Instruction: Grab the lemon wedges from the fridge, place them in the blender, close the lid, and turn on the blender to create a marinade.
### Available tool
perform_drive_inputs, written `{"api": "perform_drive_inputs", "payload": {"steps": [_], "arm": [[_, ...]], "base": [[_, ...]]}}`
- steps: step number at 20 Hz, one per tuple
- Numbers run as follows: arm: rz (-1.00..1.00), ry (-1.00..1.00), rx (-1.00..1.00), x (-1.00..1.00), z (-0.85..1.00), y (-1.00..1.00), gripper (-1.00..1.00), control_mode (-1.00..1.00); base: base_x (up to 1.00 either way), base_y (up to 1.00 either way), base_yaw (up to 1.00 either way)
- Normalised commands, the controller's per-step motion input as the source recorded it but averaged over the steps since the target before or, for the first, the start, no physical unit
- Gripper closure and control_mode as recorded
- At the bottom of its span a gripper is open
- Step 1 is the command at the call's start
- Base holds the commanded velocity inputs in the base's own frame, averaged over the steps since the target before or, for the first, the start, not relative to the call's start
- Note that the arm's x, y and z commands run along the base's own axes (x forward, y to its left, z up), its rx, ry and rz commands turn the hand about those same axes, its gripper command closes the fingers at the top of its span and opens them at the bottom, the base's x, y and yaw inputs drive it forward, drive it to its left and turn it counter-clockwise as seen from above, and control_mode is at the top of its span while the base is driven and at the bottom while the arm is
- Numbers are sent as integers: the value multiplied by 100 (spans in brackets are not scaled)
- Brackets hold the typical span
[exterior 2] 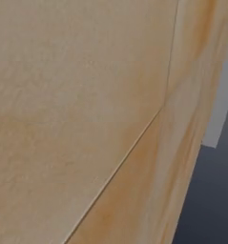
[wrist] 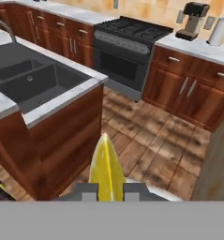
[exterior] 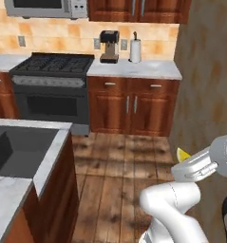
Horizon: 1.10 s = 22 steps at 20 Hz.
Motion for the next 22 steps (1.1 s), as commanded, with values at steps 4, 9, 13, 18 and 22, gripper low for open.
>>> {"api": "perform_drive_inputs", "payload": {"steps": [4, 9, 13, 18, 22], "arm": [[0, 0, 0, 0, 0, 0, 100, 100], [0, 0, 0, 0, 0, 0, 100, 100], [0, 0, 0, 0, 0, 0, 100, 100], [0, 0, 0, 0, 0, 0, 100, 100], [0, 0, 0, 0, 0, 0, 100, 100]], "base": [[63, -67, -58], [100, -17, -12], [100, -3, 13], [100, 0, 46], [100, -7, 66]]}}
